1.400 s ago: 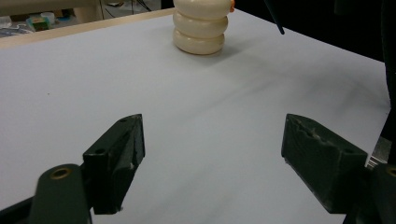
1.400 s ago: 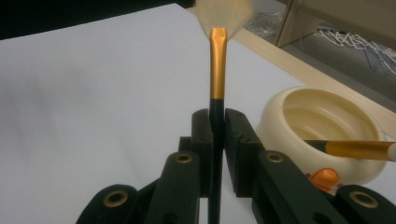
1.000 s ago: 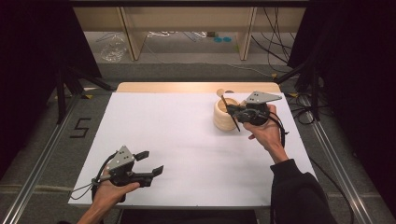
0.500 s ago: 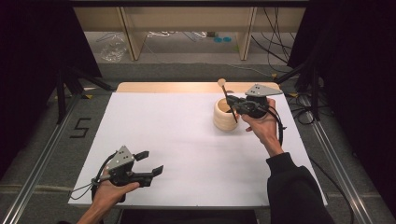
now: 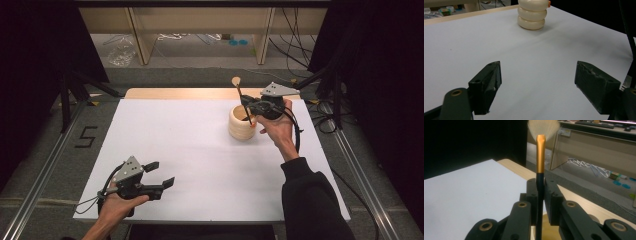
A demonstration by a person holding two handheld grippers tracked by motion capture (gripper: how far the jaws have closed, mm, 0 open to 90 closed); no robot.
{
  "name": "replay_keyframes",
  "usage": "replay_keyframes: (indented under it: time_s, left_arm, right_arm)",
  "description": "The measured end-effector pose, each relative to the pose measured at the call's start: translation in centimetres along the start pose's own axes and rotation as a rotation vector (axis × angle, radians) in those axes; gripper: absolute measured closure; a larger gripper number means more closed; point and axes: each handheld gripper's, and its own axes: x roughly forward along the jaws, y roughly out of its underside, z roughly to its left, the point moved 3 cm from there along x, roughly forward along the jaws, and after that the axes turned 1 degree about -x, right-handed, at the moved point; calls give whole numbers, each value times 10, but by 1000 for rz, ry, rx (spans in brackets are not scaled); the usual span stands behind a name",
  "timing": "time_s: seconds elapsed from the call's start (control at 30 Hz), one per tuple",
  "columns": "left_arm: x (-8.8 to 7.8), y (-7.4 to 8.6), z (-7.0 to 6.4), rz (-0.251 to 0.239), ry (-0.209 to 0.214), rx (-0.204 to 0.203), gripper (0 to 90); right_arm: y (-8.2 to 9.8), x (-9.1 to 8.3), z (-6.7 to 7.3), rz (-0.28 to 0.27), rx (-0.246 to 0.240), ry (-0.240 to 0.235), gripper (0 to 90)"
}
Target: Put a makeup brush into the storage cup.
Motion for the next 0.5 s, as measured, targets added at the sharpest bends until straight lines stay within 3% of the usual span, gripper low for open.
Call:
replay_keyframes:
  time_s: [0.5]
  left_arm:
    - [-1, 0, 0, 1, -4, 0, 216]
  right_arm:
    - [-6, 14, -9, -7, 2, 21, 834]
